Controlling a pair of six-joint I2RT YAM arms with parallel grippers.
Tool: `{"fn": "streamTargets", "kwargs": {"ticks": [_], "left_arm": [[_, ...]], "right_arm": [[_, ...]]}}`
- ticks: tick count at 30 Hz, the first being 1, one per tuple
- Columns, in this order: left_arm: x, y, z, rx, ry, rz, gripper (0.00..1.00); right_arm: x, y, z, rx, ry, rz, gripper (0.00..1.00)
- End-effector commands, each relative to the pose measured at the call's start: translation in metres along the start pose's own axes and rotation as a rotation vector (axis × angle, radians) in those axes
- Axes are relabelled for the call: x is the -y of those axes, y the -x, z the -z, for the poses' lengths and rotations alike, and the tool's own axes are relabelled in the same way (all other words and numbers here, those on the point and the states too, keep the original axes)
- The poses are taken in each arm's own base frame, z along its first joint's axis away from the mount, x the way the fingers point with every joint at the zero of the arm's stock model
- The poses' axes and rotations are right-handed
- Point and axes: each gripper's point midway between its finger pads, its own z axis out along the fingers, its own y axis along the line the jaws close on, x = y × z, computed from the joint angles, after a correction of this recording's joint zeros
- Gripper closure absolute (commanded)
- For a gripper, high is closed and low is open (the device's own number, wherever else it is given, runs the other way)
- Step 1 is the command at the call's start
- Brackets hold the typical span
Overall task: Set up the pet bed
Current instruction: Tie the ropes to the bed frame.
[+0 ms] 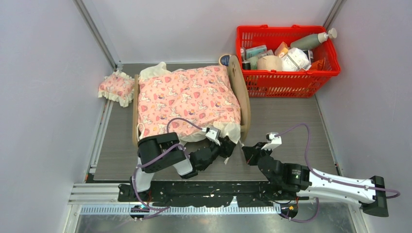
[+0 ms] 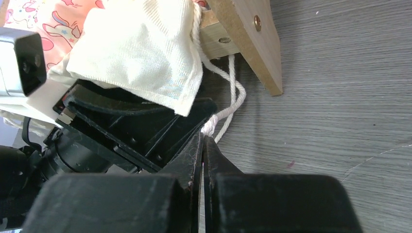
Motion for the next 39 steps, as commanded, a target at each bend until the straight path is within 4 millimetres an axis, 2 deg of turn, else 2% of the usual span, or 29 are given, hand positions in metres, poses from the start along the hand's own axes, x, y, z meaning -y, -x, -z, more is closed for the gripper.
{"fn": "streamTargets", "kwargs": {"ticks": [1, 6, 9, 10, 11, 12, 13, 15, 19, 21, 25, 29, 32, 36, 39], "left_arm": [[0.013, 0.042, -0.009, 0.136, -0.021, 0.003, 0.52], [-0.023, 0.064, 0.007, 0.166, 0.063, -0.017, 0.51], [-0.046, 0.075, 0.017, 0.161, 0.072, 0.058, 0.54], [-0.052, 0.079, 0.021, 0.166, 0.085, 0.050, 0.54], [-0.055, 0.081, 0.026, 0.170, 0.094, 0.028, 0.54], [-0.058, 0.085, 0.030, 0.178, 0.105, 0.010, 0.54], [-0.062, 0.086, 0.036, 0.179, 0.119, -0.002, 0.54], [-0.073, 0.091, 0.045, 0.192, 0.153, -0.014, 0.54], [-0.096, 0.096, 0.064, 0.203, 0.218, -0.020, 0.53], [-0.102, 0.097, 0.070, 0.202, 0.229, -0.016, 0.53], [-0.082, 0.085, 0.068, 0.147, 0.126, 0.017, 0.54], [-0.049, 0.075, 0.056, 0.116, 0.047, 0.031, 0.54], [-0.028, 0.070, 0.041, 0.111, 0.019, 0.022, 0.53], [-0.011, 0.064, 0.021, 0.113, -0.004, 0.047, 0.54], [-0.007, 0.061, 0.010, 0.129, 0.019, 0.059, 0.54]], "right_arm": [[-0.003, 0.000, -0.003, 0.005, -0.004, -0.015, 0.95], [-0.007, -0.007, -0.011, 0.010, 0.014, 0.067, 0.95], [-0.028, -0.005, -0.020, 0.031, 0.078, 0.151, 0.95], [-0.041, 0.003, -0.021, 0.053, 0.106, 0.165, 0.95], [-0.043, -0.004, -0.026, 0.028, 0.095, 0.209, 0.95], [-0.055, 0.003, -0.028, 0.039, 0.108, 0.214, 0.95], [-0.057, -0.004, -0.032, 0.018, 0.101, 0.245, 0.95], [-0.076, 0.001, -0.036, 0.020, 0.123, 0.247, 0.95], [-0.094, -0.004, -0.045, -0.001, 0.133, 0.243, 0.95], [-0.095, -0.010, -0.049, -0.020, 0.122, 0.242, 0.95], [-0.081, -0.018, -0.050, -0.044, 0.065, 0.232, 0.95], [-0.047, -0.005, -0.040, -0.015, -0.068, 0.231, 0.95], [-0.031, -0.001, -0.032, -0.001, -0.090, 0.214, 0.95], [-0.017, -0.008, -0.024, -0.014, -0.067, 0.174, 0.95], [-0.011, -0.009, -0.020, -0.017, -0.060, 0.152, 0.95]]}}
